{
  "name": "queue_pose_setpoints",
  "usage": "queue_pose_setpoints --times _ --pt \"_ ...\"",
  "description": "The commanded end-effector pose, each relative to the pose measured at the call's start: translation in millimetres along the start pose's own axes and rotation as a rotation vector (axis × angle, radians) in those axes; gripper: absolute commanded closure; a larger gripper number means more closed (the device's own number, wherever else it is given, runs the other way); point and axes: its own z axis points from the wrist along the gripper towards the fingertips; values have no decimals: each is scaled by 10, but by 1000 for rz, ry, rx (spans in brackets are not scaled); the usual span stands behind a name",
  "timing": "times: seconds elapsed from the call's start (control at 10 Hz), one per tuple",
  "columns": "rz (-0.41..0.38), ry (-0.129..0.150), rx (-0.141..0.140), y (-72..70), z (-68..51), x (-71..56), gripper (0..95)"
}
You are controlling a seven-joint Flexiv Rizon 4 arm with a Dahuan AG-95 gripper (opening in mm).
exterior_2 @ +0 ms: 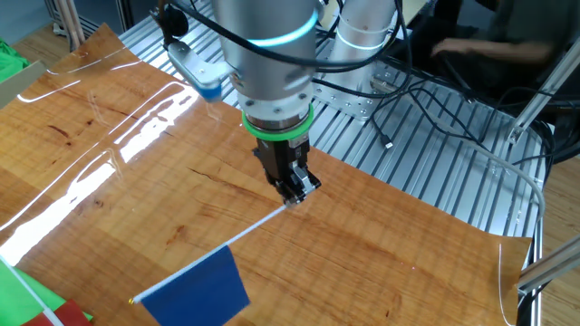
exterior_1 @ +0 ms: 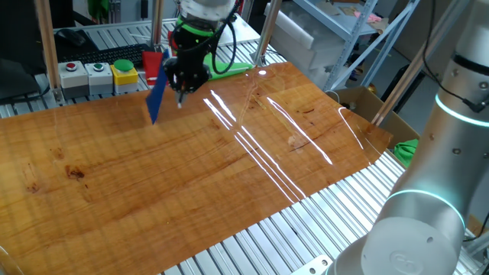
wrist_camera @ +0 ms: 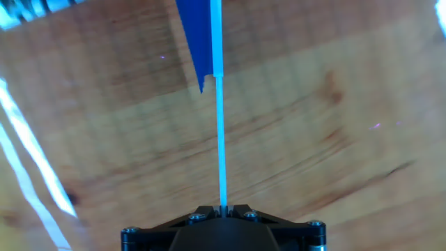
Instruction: Wave the flag
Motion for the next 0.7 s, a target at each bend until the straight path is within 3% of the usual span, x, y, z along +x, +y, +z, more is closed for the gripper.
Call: queue_pose_setpoints --times 0.1,0.2,0.4,0.6,0.7 --pt "45 -28 1 99 63 59 950" --pt "-12 -59 109 88 66 21 950" --pt "-95 -104 222 -3 19 -94 950" --pt "-153 -109 254 -156 -43 -248 950" --pt "-185 -117 289 -284 -92 -365 950"
